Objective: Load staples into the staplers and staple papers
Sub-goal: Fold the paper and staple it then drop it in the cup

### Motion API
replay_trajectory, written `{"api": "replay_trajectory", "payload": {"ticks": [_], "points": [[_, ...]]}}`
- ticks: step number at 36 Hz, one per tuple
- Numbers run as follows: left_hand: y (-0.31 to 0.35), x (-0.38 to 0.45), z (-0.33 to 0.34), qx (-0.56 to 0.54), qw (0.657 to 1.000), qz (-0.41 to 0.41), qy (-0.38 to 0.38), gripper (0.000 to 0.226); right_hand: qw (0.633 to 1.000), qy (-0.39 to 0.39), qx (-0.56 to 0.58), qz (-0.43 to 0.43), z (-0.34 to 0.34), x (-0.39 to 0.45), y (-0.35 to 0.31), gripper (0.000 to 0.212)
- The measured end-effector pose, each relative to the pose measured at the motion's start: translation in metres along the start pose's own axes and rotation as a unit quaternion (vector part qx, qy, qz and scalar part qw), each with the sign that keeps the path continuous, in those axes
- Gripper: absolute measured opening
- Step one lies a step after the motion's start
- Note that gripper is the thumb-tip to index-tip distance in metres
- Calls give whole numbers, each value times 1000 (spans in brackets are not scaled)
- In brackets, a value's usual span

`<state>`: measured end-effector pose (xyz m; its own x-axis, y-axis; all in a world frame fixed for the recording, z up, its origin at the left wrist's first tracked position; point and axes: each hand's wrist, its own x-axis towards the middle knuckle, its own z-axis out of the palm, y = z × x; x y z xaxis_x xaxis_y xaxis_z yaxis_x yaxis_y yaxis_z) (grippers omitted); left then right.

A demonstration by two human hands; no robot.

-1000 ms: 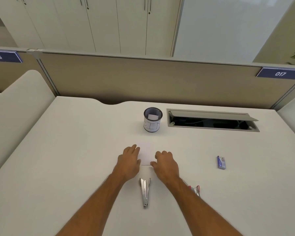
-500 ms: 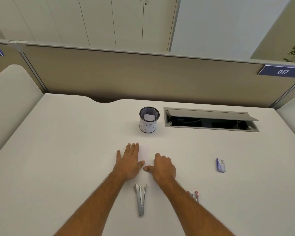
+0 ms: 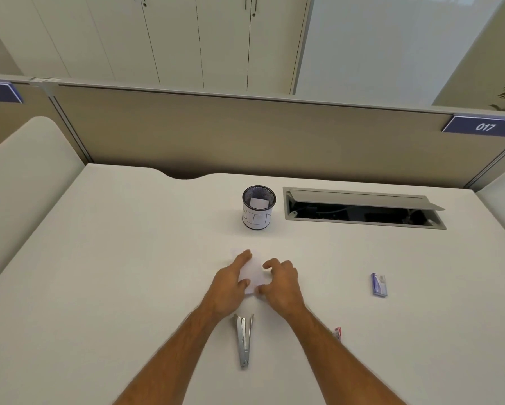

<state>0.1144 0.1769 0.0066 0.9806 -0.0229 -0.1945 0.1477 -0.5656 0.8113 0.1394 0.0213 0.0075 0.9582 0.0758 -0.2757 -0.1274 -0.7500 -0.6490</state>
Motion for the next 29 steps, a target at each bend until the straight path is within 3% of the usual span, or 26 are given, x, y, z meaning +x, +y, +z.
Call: {"api": "replay_trajectory", "payload": {"ticks": [2, 5, 9, 13, 18, 22, 25, 29], "points": [[6, -5, -3, -30, 999, 0, 10, 71, 994, -12, 110, 19, -8, -2, 2, 49], [14, -12, -5, -77, 997, 4, 18, 75, 949, -9, 305, 84, -24, -9, 0, 43], [28, -21, -3, -153, 988, 17, 2, 80, 890, -21, 437, 126, -46, -15, 1, 38], [44, -30, 5, -232, 972, 19, -26, 70, 878, -35, 463, 119, -64, -21, 9, 40], [66, -41, 10, -272, 962, 20, -1, 53, 873, -12, 472, 123, -79, -27, 19, 35], [80, -51, 15, -174, 984, 47, 6, 60, 866, 2, 482, 136, -91, -34, 28, 31], [86, -56, 20, -147, 986, 75, 4, 37, 868, 4, 480, 126, -100, -41, 32, 25], [94, -57, 28, -202, 977, 49, 52, 7, 875, -9, 475, 93, -111, -51, 36, 17]]}}
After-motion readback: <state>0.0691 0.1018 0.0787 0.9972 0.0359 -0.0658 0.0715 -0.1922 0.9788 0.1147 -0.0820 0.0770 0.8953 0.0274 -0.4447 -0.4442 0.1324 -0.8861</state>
